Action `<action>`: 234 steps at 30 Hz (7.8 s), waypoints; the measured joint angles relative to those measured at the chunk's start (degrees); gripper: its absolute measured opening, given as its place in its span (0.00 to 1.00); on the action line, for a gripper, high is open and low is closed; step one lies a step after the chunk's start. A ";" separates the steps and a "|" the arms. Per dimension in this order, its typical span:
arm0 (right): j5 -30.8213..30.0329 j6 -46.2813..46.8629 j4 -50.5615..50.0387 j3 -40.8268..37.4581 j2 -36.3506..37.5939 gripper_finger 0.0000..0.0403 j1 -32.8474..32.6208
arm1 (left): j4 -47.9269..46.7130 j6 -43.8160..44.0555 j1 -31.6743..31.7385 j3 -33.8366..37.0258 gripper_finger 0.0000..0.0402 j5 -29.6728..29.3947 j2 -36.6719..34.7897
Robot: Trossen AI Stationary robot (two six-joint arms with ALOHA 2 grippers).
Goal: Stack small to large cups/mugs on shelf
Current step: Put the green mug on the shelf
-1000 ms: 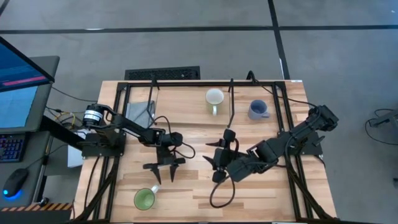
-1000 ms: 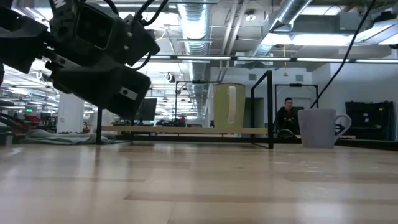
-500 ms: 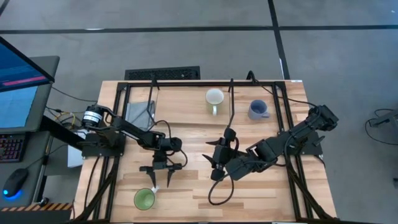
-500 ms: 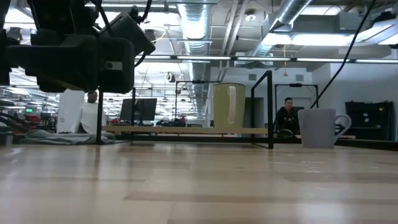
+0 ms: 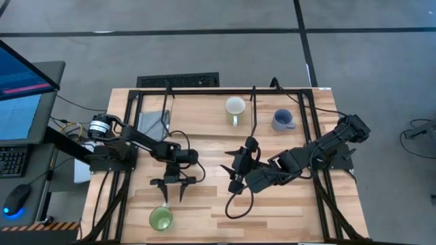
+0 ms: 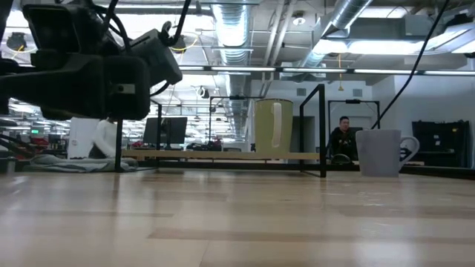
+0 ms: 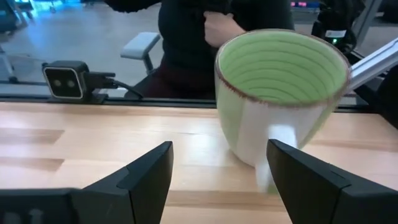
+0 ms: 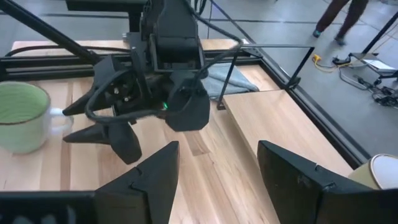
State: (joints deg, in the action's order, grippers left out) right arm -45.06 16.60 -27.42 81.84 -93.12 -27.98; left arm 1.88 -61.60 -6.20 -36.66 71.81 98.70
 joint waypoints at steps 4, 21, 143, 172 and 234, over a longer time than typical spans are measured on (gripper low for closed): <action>0.00 -0.17 -0.06 0.00 0.00 0.59 0.57 | -1.94 0.35 0.03 -0.03 0.63 -4.01 -2.64; 0.02 -0.52 -0.42 0.00 0.00 0.59 1.02 | -12.96 -2.43 -3.30 0.15 0.63 -4.81 -4.27; 1.57 -0.02 -0.44 0.00 0.00 0.59 -0.51 | 2.42 18.18 -12.39 0.13 0.14 -11.49 -4.44; 1.57 -0.04 -0.44 0.00 0.00 0.59 -0.88 | 9.92 28.06 -9.55 0.17 0.12 -21.82 -6.39; -37.50 68.55 -62.37 -35.31 42.36 0.59 -19.26 | 7.80 66.93 1.66 -7.90 0.12 -102.70 -19.88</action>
State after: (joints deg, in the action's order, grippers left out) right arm -82.56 85.15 -89.79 46.54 -50.76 -47.24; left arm 9.67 5.33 -4.54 -44.56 -30.90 78.83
